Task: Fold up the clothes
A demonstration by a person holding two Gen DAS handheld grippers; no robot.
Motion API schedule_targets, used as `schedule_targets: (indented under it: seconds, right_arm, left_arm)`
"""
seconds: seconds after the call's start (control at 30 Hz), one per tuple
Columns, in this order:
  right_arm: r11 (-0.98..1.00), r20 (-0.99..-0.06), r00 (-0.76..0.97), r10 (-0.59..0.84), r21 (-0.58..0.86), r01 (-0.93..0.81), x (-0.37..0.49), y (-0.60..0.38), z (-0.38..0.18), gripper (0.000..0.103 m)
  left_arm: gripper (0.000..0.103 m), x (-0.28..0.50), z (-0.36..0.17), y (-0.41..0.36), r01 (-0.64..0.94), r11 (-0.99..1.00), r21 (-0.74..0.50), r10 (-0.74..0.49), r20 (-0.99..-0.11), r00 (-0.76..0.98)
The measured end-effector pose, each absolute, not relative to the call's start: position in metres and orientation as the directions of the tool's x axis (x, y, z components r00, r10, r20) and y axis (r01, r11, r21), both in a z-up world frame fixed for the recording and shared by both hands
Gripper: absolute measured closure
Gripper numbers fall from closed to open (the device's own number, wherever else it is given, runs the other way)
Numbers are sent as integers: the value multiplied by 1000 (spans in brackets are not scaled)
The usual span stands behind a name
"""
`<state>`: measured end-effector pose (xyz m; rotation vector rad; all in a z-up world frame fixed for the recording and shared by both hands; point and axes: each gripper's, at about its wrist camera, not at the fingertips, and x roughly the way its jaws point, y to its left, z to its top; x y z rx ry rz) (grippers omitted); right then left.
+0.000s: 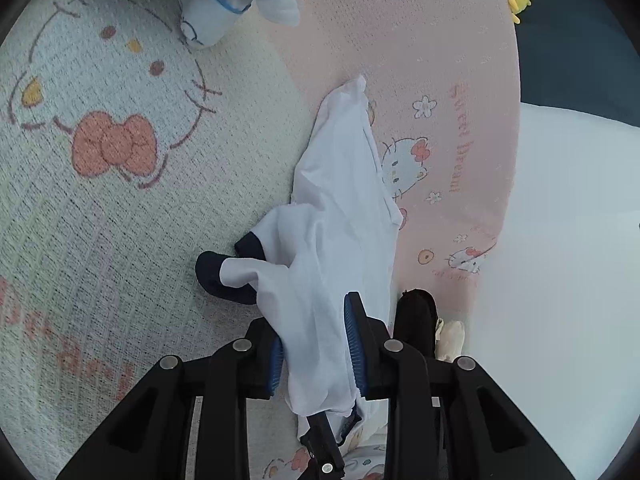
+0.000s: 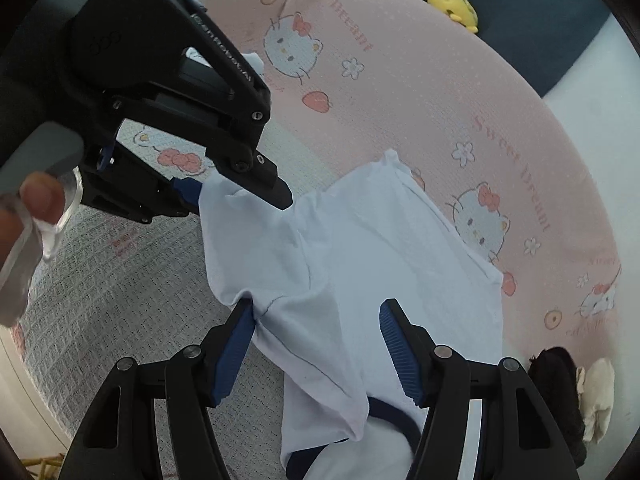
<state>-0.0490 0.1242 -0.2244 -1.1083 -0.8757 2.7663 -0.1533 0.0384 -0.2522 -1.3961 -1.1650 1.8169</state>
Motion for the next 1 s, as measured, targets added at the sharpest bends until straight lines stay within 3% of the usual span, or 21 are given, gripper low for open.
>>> schedule_targets:
  seconds: [0.43, 0.9, 0.97, 1.0]
  right_arm:
    - [-663, -518, -812, 268, -711, 234, -33, 85, -239, 39]
    - [-667, -544, -789, 284, -704, 245, -63, 92, -246, 40]
    - [-677, -553, -784, 282, -694, 245, -65, 94, -244, 52]
    - [-682, -557, -782, 281, -688, 246, -66, 94, -243, 71]
  left_arm:
    - [79, -154, -249, 35, 49, -470, -882, 850, -466, -246]
    - [79, -156, -256, 31, 54, -505, -862, 832, -502, -235]
    - [79, -156, -253, 32, 46, -500, -865, 836, -496, -236]
    - [79, -156, -252, 33, 39, -497, -867, 839, -492, -234]
